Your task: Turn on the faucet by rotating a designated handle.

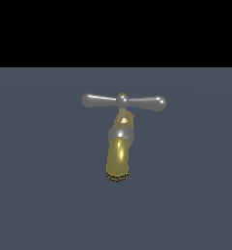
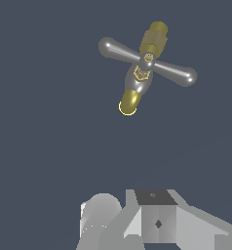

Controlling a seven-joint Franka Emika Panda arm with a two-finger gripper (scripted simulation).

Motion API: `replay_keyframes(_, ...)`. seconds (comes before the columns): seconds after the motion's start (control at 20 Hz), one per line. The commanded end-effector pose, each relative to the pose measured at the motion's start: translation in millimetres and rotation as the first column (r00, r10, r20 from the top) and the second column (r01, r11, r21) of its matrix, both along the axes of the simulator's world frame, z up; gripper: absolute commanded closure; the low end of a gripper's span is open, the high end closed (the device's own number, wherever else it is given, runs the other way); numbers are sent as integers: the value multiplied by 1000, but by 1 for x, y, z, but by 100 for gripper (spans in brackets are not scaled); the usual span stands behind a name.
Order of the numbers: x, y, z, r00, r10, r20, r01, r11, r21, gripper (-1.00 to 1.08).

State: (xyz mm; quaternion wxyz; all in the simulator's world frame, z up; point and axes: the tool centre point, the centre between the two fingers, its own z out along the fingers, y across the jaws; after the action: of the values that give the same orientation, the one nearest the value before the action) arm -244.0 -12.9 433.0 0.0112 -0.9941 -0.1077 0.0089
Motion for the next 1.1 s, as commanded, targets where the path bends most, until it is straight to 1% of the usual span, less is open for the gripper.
replay_keyframes(0.0, 2, -7, -11, 998, 58, 1, -58, 998, 0, 108)
replay_keyframes(0.25, 7, -22, -34, 985, 174, 4, -174, 985, -1, 108)
replay_keyframes(0.5, 14, -37, -57, 958, 287, 6, -287, 958, -2, 108)
replay_keyframes(0.75, 23, -50, -79, 918, 398, 8, -397, 918, -4, 108)
replay_keyframes(1.05, 37, -65, -107, 853, 522, 10, -522, 853, -7, 108)
